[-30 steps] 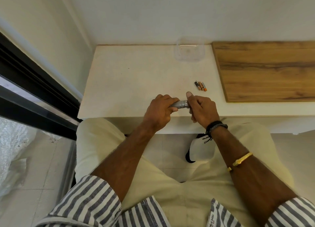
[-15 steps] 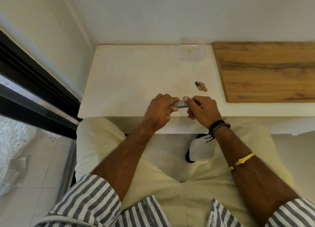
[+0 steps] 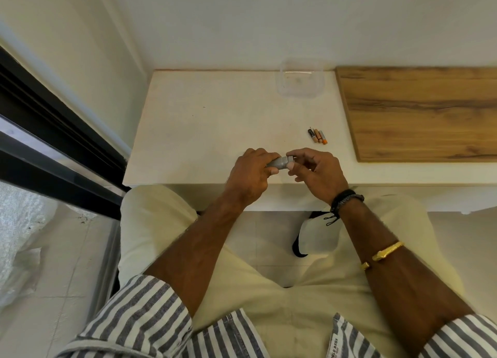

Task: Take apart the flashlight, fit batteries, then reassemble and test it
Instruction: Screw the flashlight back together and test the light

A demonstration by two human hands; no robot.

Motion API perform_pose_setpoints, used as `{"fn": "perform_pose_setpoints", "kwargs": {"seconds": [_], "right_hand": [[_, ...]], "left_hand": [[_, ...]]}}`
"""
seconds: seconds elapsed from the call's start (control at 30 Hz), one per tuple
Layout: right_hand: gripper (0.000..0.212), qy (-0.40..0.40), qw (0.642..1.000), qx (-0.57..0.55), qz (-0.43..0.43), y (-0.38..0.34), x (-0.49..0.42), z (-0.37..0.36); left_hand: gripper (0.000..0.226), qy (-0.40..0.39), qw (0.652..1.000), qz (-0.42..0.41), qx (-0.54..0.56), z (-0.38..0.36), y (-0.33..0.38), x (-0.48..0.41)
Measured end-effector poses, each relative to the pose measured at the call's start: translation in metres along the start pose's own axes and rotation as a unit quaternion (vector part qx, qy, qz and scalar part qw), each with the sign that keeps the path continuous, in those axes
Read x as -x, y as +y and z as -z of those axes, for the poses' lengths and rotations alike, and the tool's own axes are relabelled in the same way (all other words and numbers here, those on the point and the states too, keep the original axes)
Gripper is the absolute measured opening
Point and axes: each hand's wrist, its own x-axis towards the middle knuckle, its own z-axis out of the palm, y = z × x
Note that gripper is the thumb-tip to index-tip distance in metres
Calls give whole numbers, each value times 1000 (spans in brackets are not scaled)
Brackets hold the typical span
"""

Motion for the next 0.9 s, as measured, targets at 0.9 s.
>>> {"fn": "perform_pose_setpoints", "kwargs": {"seconds": [0.9], "right_hand": [[51, 25, 994, 84, -60, -4, 2, -5]], "left_hand": [[29, 6, 1000, -17, 17, -3, 4, 0]]}}
